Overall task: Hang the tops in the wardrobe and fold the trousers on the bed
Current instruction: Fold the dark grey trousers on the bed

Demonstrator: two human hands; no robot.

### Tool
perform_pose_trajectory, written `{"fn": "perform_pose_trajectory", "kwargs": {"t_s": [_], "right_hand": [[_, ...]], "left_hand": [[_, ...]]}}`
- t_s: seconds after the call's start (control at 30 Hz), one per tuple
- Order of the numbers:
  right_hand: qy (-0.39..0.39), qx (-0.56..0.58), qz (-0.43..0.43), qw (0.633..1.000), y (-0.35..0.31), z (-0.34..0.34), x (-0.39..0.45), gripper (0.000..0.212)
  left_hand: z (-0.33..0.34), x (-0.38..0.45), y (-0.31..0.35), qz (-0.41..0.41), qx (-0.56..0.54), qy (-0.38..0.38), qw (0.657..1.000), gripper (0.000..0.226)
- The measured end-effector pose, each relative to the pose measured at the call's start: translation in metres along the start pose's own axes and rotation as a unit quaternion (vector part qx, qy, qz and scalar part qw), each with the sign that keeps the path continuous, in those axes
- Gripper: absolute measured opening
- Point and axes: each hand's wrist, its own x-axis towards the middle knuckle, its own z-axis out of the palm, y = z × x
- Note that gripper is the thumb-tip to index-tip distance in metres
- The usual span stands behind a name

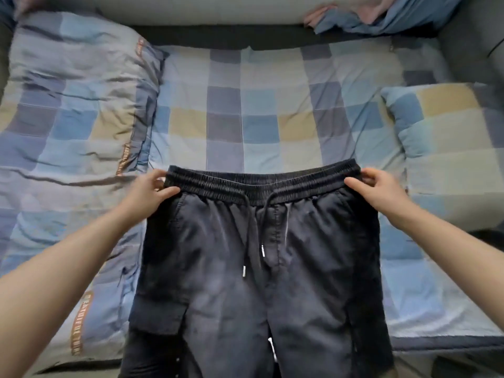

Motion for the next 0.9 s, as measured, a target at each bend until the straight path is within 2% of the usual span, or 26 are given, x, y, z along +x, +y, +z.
{"fn": "perform_pose_trajectory", "kwargs": {"t_s": [0.07,0.2,0.3,0.37,0.47,0.6,0.7,0.77,0.83,0.9], "right_hand": [[0.028,-0.021,0.009,0.999,0.056,0.054,0.049,0.018],[0.054,-0.05,0.03,0.997,0.142,0.13,0.108,0.02],[0.067,-0.078,0.027,0.994,0.193,0.169,0.141,0.017],[0.069,-0.097,0.03,0.992,0.208,0.175,0.156,0.019],[0.052,-0.121,0.024,0.991,0.207,0.169,0.171,0.025],[0.052,-0.148,-0.031,0.987,0.173,0.147,0.205,0.029],[0.086,-0.152,-0.06,0.983,0.137,0.137,0.243,0.035],[0.115,-0.17,-0.042,0.978,0.12,0.139,0.269,0.042],[0.13,-0.199,0.01,0.971,0.114,0.146,0.291,0.053],[0.105,-0.211,0.058,0.97,0.124,0.158,0.296,0.056]], "left_hand": [[0.056,0.052,-0.043,-0.025,0.001,0.015,1.0,0.03],[0.147,0.111,-0.113,-0.047,0.037,0.027,0.998,0.028],[0.195,0.139,-0.154,-0.057,0.027,0.03,0.998,0.025],[0.203,0.151,-0.163,-0.063,0.016,0.022,0.998,0.024],[0.191,0.169,-0.162,-0.065,0.02,0.011,0.998,0.022],[0.155,0.205,-0.132,-0.03,0.001,-0.005,1.0,0.016],[0.132,0.246,-0.105,0.0,-0.014,0.032,0.999,0.023],[0.127,0.27,-0.094,0.025,0.025,0.107,0.994,0.038],[0.137,0.28,-0.09,0.043,0.109,0.162,0.98,0.054],[0.166,0.271,-0.093,0.047,0.163,0.142,0.975,0.06]]}}
